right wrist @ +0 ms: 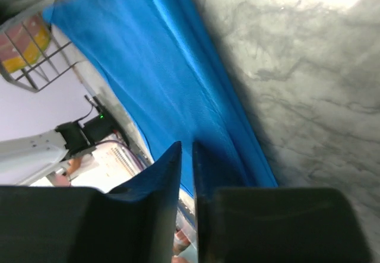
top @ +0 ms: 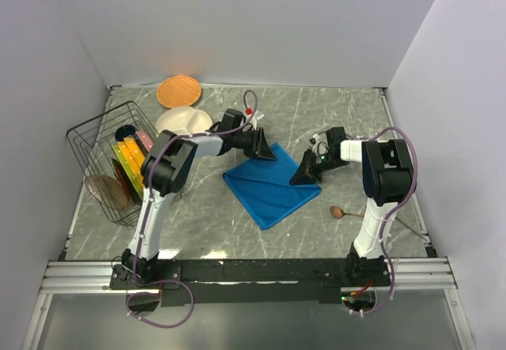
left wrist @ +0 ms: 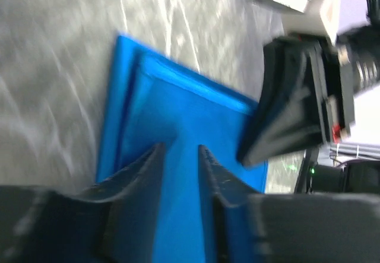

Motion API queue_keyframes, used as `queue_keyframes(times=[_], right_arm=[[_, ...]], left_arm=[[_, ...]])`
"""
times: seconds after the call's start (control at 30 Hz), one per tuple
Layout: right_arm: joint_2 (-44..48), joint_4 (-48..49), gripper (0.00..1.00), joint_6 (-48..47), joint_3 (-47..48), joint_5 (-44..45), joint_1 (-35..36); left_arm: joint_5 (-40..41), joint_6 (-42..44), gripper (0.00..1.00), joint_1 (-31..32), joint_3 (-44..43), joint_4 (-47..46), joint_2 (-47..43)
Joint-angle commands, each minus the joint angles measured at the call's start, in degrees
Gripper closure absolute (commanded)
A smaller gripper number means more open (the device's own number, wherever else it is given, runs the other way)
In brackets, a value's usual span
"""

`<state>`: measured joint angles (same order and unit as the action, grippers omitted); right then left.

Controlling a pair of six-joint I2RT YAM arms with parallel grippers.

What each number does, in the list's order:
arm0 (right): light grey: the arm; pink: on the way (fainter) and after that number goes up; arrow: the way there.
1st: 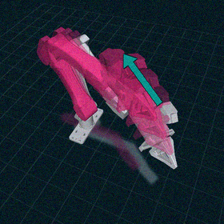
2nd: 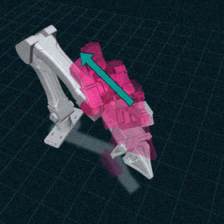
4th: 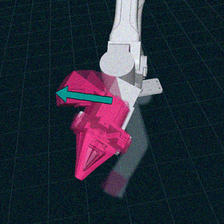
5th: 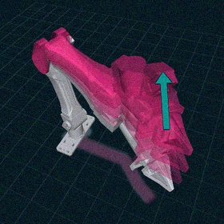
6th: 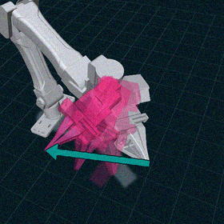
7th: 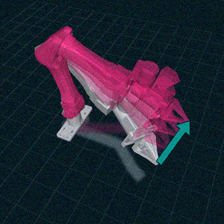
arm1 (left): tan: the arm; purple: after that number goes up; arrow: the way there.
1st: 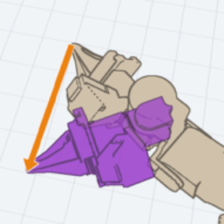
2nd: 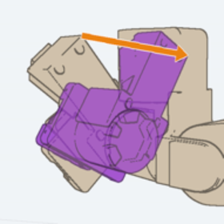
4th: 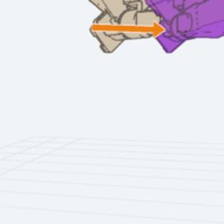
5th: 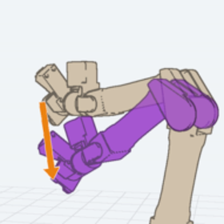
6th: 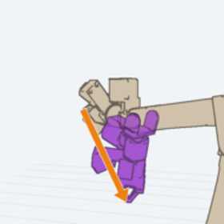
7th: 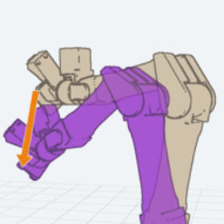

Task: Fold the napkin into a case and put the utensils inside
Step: Smooth out the top corner of the square-folded napkin at the center of the board.

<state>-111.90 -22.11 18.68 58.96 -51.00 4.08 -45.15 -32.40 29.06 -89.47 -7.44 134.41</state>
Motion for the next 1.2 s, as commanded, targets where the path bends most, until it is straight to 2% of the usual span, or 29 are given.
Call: queue_keyframes(times=[0.0,0.13,0.3,0.5,0.77,0.9,1.1,1.17], right_arm=[[-1.5,-2.2,0.84,-0.6,2.3,7.1,0.1],[-1.7,-2.4,0.89,-0.3,1.9,9.1,0.2],[-2.5,-2.7,0.92,0.2,2.1,10.1,0.1],[-3.2,-3.3,0.94,0.0,2.8,11.0,0.3],[-4.3,-4.1,0.98,0.1,3.6,13.5,0.5],[-4.6,-4.8,0.98,0.1,4.5,14.3,0.8],[-5.0,-6.5,0.99,-0.4,5.5,15.8,1.8],[-5.0,-6.9,0.99,-0.7,6.0,16.8,2.0]], left_arm=[[-2.7,2.9,0.57,-0.6,6.7,-2.3,-9.0],[-7.5,0.2,0.48,0.3,10.2,-4.9,-12.7],[-14.9,-12.1,0.47,3.9,14.3,-13.9,-11.2],[-16.8,-24.5,0.45,7.2,16.0,-25.8,-6.5],[-15.9,-29.0,0.43,7.4,16.8,-29.6,-2.5],[-15.4,-31.8,0.34,5.6,19.4,-33.9,-1.1],[-16.8,-29.2,0.19,3.4,21.4,-33.7,-2.7],[-17.3,-28.3,0.17,2.9,22.5,-34.6,-3.8]])
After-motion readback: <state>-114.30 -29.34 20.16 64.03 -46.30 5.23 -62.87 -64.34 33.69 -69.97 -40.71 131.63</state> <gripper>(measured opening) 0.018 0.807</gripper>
